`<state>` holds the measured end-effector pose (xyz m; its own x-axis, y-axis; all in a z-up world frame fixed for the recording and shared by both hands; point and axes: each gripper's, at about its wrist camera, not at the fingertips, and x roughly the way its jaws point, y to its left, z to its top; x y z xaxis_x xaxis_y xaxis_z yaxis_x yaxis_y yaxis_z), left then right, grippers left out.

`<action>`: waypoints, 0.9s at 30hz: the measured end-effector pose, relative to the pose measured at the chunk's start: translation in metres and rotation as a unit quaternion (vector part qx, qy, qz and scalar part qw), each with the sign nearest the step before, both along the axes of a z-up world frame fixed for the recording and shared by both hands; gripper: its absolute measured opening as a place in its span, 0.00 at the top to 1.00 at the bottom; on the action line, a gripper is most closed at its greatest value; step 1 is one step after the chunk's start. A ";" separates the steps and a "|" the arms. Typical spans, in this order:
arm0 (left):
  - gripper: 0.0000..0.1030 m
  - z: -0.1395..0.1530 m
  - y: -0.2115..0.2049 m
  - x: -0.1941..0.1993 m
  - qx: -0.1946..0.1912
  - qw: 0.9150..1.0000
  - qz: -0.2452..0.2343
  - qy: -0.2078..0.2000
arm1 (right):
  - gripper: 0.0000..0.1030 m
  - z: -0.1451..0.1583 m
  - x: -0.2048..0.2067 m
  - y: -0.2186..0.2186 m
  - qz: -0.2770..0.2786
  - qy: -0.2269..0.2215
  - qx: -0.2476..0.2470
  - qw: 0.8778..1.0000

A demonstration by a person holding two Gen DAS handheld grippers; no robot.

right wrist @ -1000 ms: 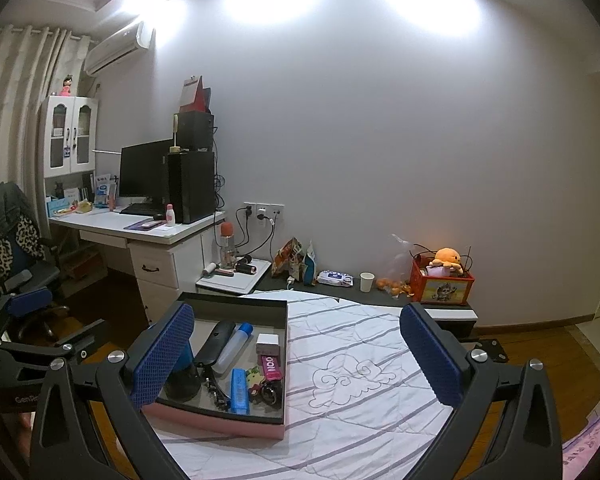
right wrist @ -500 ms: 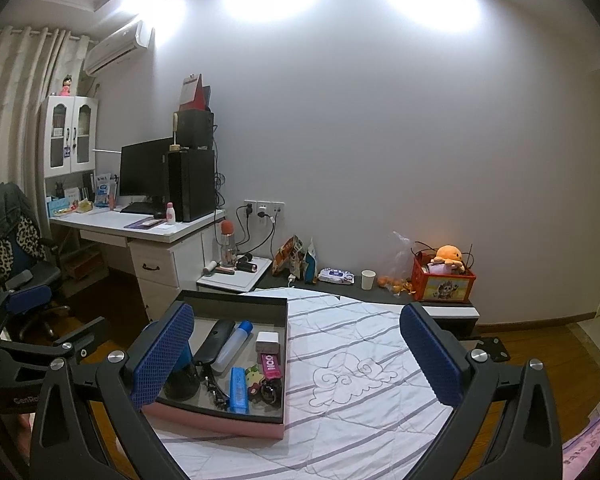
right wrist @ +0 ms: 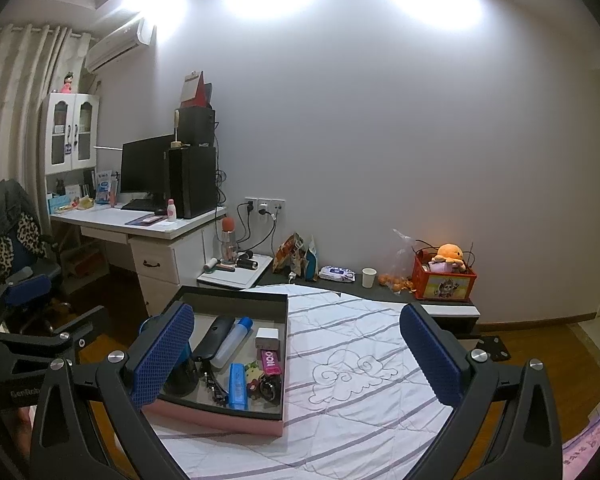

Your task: Organize rigid objects

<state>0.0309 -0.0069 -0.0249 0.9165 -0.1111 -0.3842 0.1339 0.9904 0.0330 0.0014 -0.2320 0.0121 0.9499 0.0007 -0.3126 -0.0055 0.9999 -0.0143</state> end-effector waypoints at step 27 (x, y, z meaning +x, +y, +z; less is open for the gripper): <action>0.00 -0.003 -0.005 0.000 0.019 1.000 0.008 -0.007 | 0.00 -0.009 0.005 -0.004 -0.002 0.022 0.008 1.000</action>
<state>0.0310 -0.0123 -0.0278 0.9236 -0.0818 -0.3746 0.1170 0.9905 0.0722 0.0060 -0.2363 0.0031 0.9352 0.0019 -0.3542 -0.0011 1.0000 0.0023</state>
